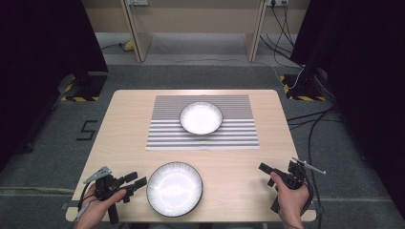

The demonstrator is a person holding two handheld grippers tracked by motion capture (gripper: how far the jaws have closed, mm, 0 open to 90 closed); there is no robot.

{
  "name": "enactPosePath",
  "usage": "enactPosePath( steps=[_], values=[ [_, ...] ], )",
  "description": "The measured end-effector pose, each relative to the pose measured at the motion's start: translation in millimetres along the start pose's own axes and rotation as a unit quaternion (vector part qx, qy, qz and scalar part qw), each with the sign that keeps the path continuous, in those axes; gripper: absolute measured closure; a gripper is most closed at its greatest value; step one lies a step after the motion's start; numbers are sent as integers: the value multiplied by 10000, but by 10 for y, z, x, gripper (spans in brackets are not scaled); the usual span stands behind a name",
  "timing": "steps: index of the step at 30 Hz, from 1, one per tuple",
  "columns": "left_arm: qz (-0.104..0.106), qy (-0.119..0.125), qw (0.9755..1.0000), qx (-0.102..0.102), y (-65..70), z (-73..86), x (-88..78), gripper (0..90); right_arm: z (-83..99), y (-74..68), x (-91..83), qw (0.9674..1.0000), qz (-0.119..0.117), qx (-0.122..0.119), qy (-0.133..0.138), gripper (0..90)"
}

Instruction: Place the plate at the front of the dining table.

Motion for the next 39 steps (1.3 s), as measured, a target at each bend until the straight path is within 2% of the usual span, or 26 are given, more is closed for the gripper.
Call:
enactPosePath(
  steps=[28, 39],
  values=[
    [-45, 10, 10000, -33, -25, 4, 2, 337, 116, 373, -199, 9994, 175, 266, 164, 523],
    [-69, -17, 10000, -36, -43, 24, 10, 337, 205, 448, -219, 9991, 149, 368, 157, 516]
  ],
)
Point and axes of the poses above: each handheld gripper's, and its own axes: x roughly forward along the jaws, z roughly out of its underside, y roughly to its right, the point moved 9 cm from there along x, roughly forward along the jaws, and after that the axes turned 4 degrees about -y, right-handed, at the moved point
